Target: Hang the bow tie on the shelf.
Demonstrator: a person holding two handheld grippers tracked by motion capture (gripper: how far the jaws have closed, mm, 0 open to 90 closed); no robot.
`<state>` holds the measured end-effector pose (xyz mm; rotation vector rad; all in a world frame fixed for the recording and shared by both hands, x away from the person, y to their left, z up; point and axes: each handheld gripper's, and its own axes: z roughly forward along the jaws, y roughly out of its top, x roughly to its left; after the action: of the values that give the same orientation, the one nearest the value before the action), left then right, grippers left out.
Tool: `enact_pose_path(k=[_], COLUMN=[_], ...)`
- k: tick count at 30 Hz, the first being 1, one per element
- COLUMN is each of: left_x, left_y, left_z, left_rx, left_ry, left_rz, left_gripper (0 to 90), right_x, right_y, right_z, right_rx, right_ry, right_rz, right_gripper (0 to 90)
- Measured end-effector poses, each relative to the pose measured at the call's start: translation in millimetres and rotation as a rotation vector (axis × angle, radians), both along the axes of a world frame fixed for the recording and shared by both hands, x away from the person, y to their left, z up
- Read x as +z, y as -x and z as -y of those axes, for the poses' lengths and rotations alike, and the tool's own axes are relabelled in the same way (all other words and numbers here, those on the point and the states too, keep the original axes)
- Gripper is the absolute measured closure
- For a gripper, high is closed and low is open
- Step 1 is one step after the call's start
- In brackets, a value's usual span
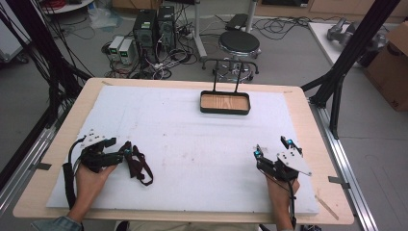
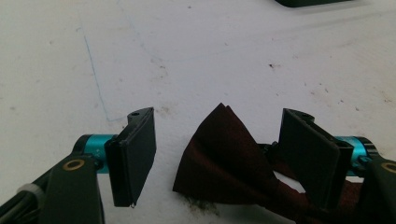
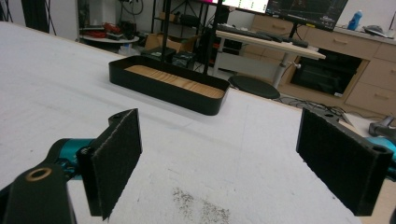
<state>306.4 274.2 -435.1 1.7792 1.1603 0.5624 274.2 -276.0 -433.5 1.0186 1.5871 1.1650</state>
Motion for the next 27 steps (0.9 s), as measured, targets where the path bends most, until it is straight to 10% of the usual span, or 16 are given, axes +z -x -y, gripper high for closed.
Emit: enact_pose_path(k=[19, 27], left_x=[-10.2, -7.9], left_y=[4.9, 9.4], left_z=[21.7, 30.6], left_rx=[0.012, 0.005], left_ry=[-0.114, -0.162], left_rz=[-0.069, -0.054], left_gripper=[44.6, 68.4], right_x=[0.0, -0.3], right_y=[-0.3, -0.1], right_z=[-2.0, -2.8], right_rx=[-0.005, -0.009], right_ry=[0.031, 0.03], right_rz=[0.008, -0.002], right_gripper=[13.4, 13.4])
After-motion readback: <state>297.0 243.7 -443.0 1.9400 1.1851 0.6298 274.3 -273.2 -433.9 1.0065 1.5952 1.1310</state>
